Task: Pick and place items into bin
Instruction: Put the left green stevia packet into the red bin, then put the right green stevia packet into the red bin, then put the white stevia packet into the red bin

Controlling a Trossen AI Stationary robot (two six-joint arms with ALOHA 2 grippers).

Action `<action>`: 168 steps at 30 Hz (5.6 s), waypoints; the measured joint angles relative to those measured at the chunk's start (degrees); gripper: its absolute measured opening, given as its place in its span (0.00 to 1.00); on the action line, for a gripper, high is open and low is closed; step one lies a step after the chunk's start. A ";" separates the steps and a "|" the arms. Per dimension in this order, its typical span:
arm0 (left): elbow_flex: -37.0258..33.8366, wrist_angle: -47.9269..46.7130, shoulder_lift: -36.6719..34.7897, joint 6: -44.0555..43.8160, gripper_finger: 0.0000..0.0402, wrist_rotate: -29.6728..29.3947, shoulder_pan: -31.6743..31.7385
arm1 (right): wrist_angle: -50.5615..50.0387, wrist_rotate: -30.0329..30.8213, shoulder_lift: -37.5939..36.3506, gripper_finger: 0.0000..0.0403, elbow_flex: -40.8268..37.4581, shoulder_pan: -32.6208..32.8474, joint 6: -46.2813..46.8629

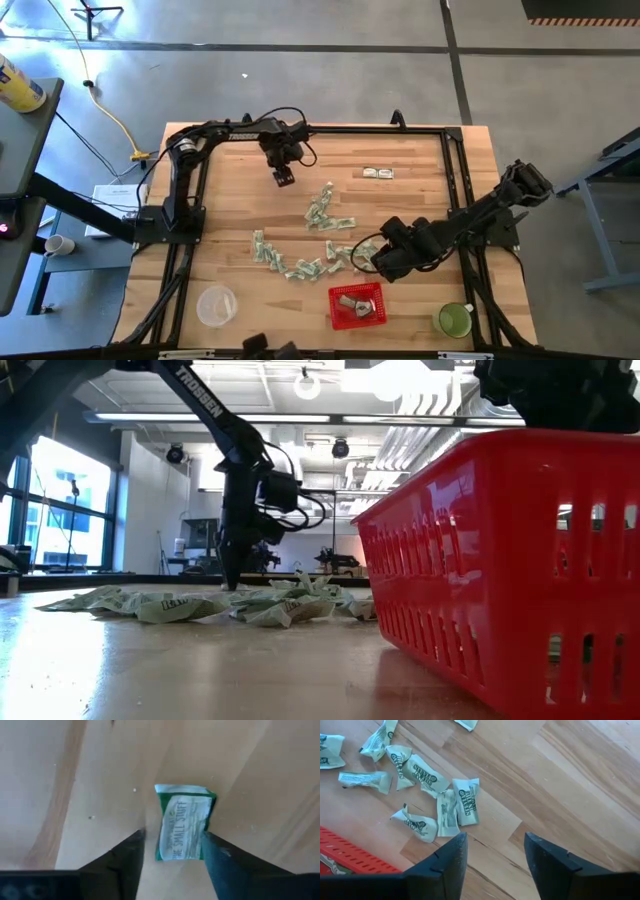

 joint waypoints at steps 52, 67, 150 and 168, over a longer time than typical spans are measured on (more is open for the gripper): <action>13.36 34.98 3.45 -53.31 0.44 13.12 -54.98 | -3.94 4.71 0.38 0.48 0.13 18.62 1.85; 12.80 2.07 -5.07 -35.41 0.65 -0.26 -52.15 | 12.11 -1.63 -18.52 0.56 -17.28 -27.98 -55.97; 7.43 28.18 -6.02 -0.68 0.54 15.09 -13.97 | 38.41 -8.77 5.66 0.53 -3.79 6.26 -26.55; 48.26 12.79 21.29 11.69 0.54 10.15 -8.61 | 21.09 2.53 -1.84 0.64 -3.72 13.13 -3.64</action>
